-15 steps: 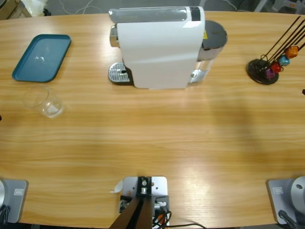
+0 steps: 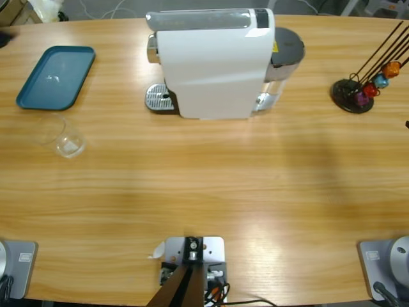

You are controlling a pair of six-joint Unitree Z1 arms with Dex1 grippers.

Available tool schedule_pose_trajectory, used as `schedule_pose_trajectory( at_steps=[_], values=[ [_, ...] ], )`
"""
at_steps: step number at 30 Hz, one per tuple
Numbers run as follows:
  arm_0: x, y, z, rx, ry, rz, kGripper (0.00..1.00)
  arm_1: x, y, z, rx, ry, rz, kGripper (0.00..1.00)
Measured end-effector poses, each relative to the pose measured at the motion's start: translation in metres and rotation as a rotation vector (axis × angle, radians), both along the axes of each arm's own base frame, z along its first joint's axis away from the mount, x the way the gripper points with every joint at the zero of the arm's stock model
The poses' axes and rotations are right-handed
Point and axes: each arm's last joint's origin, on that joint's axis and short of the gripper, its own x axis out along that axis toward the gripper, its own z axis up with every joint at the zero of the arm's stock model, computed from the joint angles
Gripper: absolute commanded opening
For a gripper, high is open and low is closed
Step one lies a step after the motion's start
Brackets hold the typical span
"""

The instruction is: Pour coffee

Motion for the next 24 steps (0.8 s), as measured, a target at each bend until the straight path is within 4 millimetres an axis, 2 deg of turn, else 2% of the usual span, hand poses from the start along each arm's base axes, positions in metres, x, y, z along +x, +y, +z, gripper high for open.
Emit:
schedule_pose_trajectory(
  at_steps=[3, 6, 8, 10, 14, 17, 18, 21, 24],
  values=[
    [0.048, -0.030, -0.005, -0.089, 0.066, -0.067, 1.000, 0.000, 0.000, 0.000, 0.000, 0.000, 0.000, 1.000],
    [0.080, -0.049, -0.018, -0.145, 0.113, -0.094, 0.978, 0.000, 0.000, 0.000, 0.001, 0.000, 0.001, 1.000],
    [0.094, -0.056, -0.029, -0.150, 0.146, -0.088, 0.969, 0.000, 0.000, 0.000, 0.001, 0.001, 0.002, 1.000],
    [0.106, -0.062, -0.041, -0.158, 0.189, -0.072, 0.890, 0.000, 0.000, 0.000, 0.002, 0.002, 0.004, 1.000],
    [0.123, -0.071, -0.062, -0.164, 0.265, -0.048, 0.875, 0.000, 0.000, 0.000, 0.002, 0.002, 0.005, 1.000],
    [0.134, -0.078, -0.068, -0.193, 0.272, -0.059, 0.786, 0.000, 0.000, 0.000, 0.003, 0.003, 0.006, 1.000],
    [0.137, -0.080, -0.069, -0.208, 0.276, -0.065, 0.695, 0.000, 0.000, 0.000, 0.003, 0.003, 0.006, 1.000],
    [0.145, -0.090, -0.068, -0.237, 0.279, -0.076, 0.578, 0.000, 0.000, 0.000, 0.003, 0.003, 0.006, 1.000],
    [0.148, -0.100, -0.068, -0.248, 0.286, -0.089, 0.384, 0.000, 0.000, 0.000, 0.003, 0.003, 0.006, 1.000]
  ],
)
